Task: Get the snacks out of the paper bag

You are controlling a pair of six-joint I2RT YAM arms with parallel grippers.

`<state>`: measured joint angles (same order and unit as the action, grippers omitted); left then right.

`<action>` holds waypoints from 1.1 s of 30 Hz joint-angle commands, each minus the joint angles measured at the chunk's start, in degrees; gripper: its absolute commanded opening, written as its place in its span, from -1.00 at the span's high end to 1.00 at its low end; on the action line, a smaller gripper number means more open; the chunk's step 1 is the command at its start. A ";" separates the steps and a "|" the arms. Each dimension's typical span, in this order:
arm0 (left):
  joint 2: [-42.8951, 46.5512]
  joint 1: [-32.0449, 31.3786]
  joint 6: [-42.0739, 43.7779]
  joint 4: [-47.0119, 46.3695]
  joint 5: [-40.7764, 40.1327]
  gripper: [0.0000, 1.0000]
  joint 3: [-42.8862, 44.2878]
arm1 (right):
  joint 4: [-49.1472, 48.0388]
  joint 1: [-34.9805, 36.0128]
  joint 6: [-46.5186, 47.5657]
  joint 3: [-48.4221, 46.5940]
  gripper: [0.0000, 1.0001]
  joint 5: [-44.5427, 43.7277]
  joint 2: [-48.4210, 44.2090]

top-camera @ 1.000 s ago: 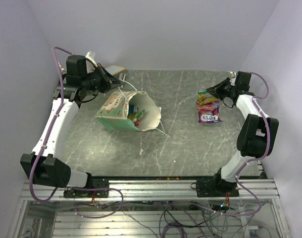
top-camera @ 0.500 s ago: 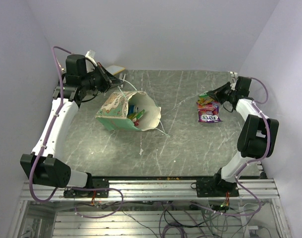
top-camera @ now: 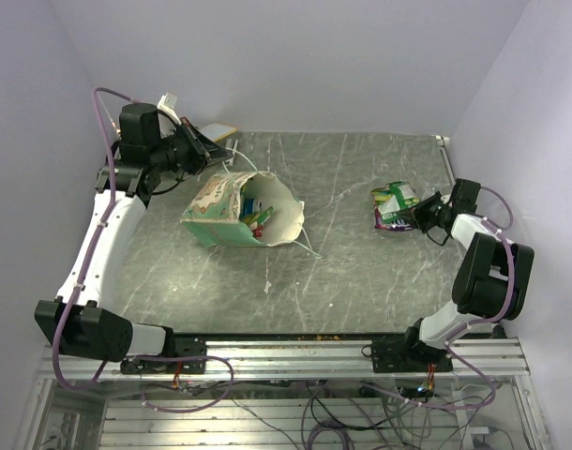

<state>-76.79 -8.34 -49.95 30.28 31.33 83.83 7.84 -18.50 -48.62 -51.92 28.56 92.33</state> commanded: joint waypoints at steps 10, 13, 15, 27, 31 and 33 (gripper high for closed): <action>2.56 0.52 -0.50 0.30 1.63 0.86 -0.07 | 1.17 -2.34 4.54 3.66 0.79 -2.78 1.22; 2.71 0.52 -0.55 0.12 1.75 0.86 -0.43 | 1.26 -2.77 4.74 2.73 0.76 -1.97 2.54; 2.94 0.52 -1.11 -0.44 1.97 0.86 -1.03 | 0.86 -2.76 4.97 2.58 0.71 -1.97 2.28; 5.10 0.32 -2.86 -3.46 4.45 0.86 -6.25 | 17.35 -2.68 16.30 3.66 -0.16 -6.09 -10.63; 6.00 -2.02 -2.65 -3.14 4.49 0.86 -8.35 | 18.04 2.12 18.23 1.27 -0.19 -1.84 -13.67; 6.28 -4.10 -2.69 -2.94 3.81 0.86 -8.81 | 19.34 7.84 19.18 -1.45 -0.20 -1.54 -13.43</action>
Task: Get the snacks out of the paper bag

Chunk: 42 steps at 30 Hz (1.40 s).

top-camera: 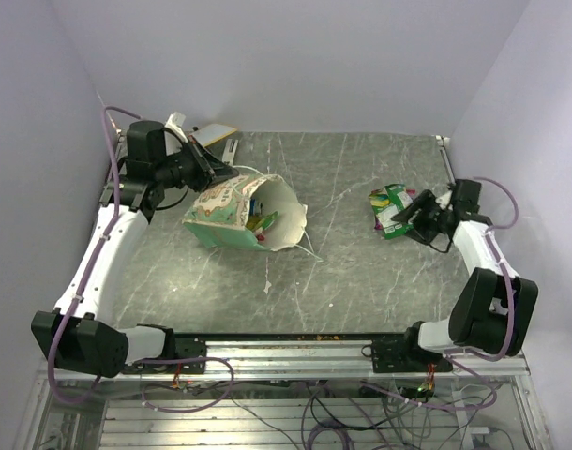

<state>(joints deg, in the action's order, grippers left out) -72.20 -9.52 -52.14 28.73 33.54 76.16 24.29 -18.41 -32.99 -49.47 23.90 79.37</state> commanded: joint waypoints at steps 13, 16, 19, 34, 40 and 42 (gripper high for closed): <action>3.43 -7.88 -2.69 -1.64 -3.87 0.86 -1.76 | -21.68 43.31 -26.55 -0.46 -0.22 2.71 -1.39; 2.64 -7.97 -2.55 -1.74 -3.88 0.86 -0.74 | -25.35 47.20 -32.23 0.61 -0.19 -0.32 1.38; 1.91 -8.06 -2.18 -0.93 -4.53 0.86 0.86 | -22.73 50.79 -32.99 -2.26 -0.17 -4.23 4.93; 4.65 -8.72 -3.71 -1.06 -5.99 0.86 -1.51 | -26.34 57.40 -43.90 -4.05 -0.15 -11.09 14.34; 5.14 -9.02 -3.68 -0.74 -5.87 0.86 -1.83 | -29.14 57.35 -47.48 -4.80 -0.15 -10.98 17.04; 5.07 -9.11 -3.59 -0.48 -5.66 0.86 -1.64 | -30.48 57.37 -48.71 -5.06 -0.11 -10.20 18.18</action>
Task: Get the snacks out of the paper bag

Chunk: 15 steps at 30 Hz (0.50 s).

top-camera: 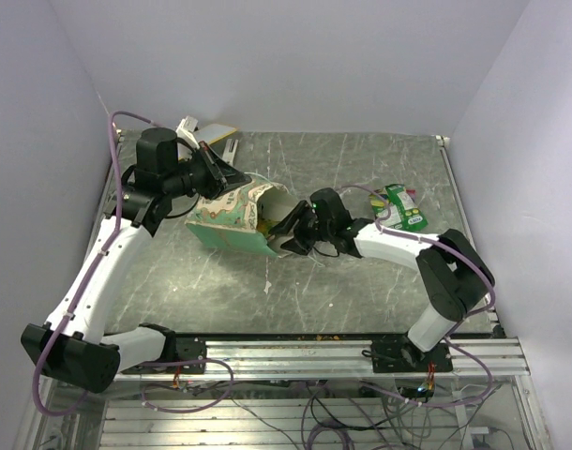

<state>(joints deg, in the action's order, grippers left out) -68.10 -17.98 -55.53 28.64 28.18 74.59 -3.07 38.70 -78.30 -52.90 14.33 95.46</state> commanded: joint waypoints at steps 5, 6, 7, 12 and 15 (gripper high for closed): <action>0.92 -0.74 0.46 0.43 -0.02 0.86 0.31 | -4.79 0.59 -4.95 -3.32 0.00 -1.23 3.75; 1.03 -0.81 0.44 0.48 0.01 0.86 0.23 | -4.57 0.65 -4.78 -3.87 0.05 -1.54 3.89; 1.23 -0.83 0.30 0.39 -0.02 0.86 0.05 | -4.09 0.61 -4.57 -4.08 0.10 -1.78 4.12; 1.97 -0.86 0.16 0.35 -0.07 0.86 -0.52 | -2.49 0.66 -4.02 -6.16 0.39 -1.86 4.41; 2.29 -0.86 0.16 0.28 -0.06 0.86 -0.83 | -2.26 0.71 -3.17 -5.83 0.64 -2.17 3.80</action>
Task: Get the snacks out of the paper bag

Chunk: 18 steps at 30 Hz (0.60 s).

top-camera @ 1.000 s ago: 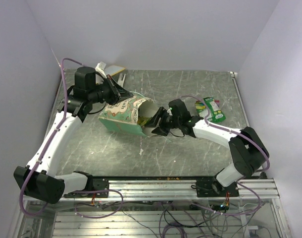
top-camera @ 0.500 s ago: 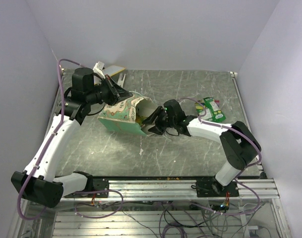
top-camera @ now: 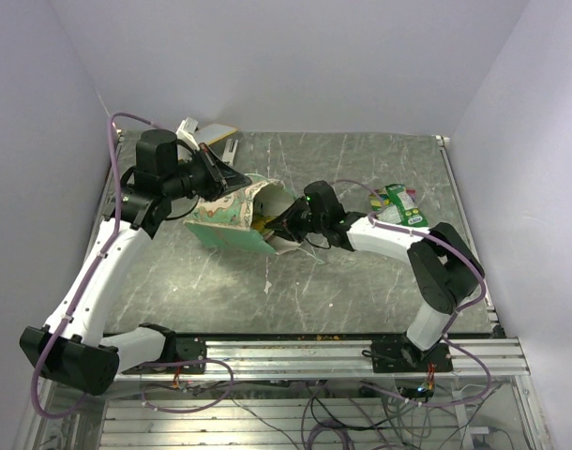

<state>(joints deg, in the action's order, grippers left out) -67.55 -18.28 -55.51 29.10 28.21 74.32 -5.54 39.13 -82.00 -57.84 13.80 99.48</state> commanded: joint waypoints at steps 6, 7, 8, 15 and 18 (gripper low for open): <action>2.23 -0.60 -0.13 -0.92 0.08 0.86 -1.87 | 0.56 0.20 1.49 -0.05 0.81 -1.33 -2.87; 2.17 -0.56 -0.08 -1.05 0.16 0.86 -1.92 | 0.62 0.21 1.55 0.13 0.83 -1.41 -3.41; 2.10 -0.54 -0.10 -1.21 0.18 0.86 -1.95 | 0.61 0.20 1.76 0.18 0.87 -1.51 -3.88; 1.78 -0.55 0.13 -2.00 0.62 0.86 -1.89 | 0.63 0.16 2.89 0.18 1.00 -0.61 -5.10; 1.92 -0.57 0.11 -2.05 0.85 0.86 -2.04 | 0.27 0.22 4.13 0.17 1.00 -0.01 -6.35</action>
<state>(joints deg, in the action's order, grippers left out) -66.32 -18.39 -55.53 28.73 28.25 72.66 -4.40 39.11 -79.68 -57.74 13.04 96.25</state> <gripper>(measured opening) 0.072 0.115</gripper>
